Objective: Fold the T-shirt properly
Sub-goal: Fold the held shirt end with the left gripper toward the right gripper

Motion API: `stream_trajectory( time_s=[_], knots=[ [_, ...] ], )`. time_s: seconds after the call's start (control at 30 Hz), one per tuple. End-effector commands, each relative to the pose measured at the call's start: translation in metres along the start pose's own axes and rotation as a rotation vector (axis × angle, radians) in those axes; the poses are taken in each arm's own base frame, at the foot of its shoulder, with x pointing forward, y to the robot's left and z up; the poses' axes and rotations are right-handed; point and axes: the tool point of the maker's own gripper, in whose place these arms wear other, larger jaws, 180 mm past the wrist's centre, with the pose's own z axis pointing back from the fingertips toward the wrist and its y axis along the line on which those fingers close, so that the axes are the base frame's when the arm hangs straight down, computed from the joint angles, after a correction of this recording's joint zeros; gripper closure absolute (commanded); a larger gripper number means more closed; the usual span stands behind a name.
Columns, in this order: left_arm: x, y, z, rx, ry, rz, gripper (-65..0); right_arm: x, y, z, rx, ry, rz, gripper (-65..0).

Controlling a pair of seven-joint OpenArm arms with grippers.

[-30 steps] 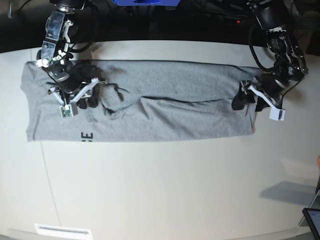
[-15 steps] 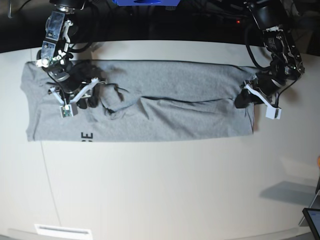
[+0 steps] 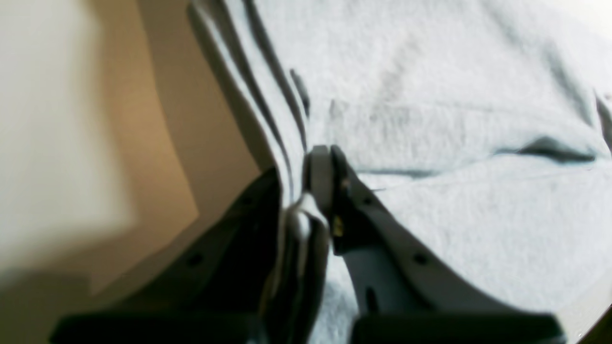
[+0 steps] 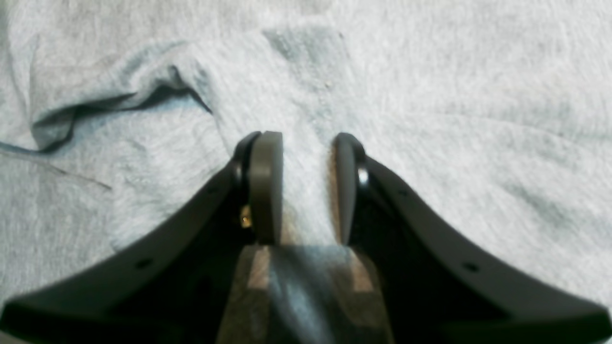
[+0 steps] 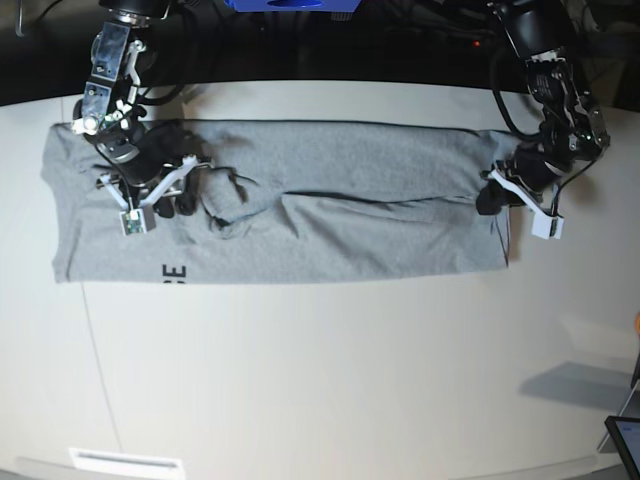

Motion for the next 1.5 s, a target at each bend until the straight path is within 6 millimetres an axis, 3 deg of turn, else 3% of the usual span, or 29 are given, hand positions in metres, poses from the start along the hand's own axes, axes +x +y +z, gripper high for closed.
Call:
stream_trajectory(
  time_s=[0.0,0.07,0.2,0.6,0.77,1.03,1.2,1.37,1.47],
  knots=[
    [0.025,-0.002,0.009,0.002,-0.064,-0.038,0.0,-0.01,-0.009,0.002,-0.039,0.058,0.018,-18.6],
    [0.039,-0.01,0.014,0.006,-0.096,-0.072,0.0,-0.01,-0.009,0.002,-0.039,0.058,0.018,-18.6],
    [0.047,-0.02,0.02,0.017,-0.079,-0.104,0.0,-0.01,-0.009,0.002,-0.039,0.06,0.018,-18.6],
    [0.059,-0.11,-0.008,-0.133,-0.074,-0.165,0.0,-0.014,-0.01,0.003,-0.044,0.08,0.015,-18.6],
    [0.045,-0.135,-0.019,-0.188,-0.024,-0.134,0.0,-0.015,-0.01,0.002,-0.043,0.098,0.016,-18.6],
    [0.042,-0.174,-0.029,-0.273,-0.015,-0.077,0.0,-0.015,-0.009,0.002,-0.041,0.098,0.018,-18.6],
    [0.031,-0.211,-0.037,-0.358,0.02,-0.109,0.0,-0.015,-0.009,0.002,-0.041,0.098,0.018,-18.6],
    [0.027,-0.234,-0.041,-0.409,0.018,-0.081,0.0,-0.015,-0.009,0.002,-0.041,0.098,0.018,-18.6],
    [0.026,-0.236,-0.044,-0.405,0.024,-0.036,0.0,-0.015,-0.009,0.002,-0.041,0.098,0.018,-18.6]
  ],
)
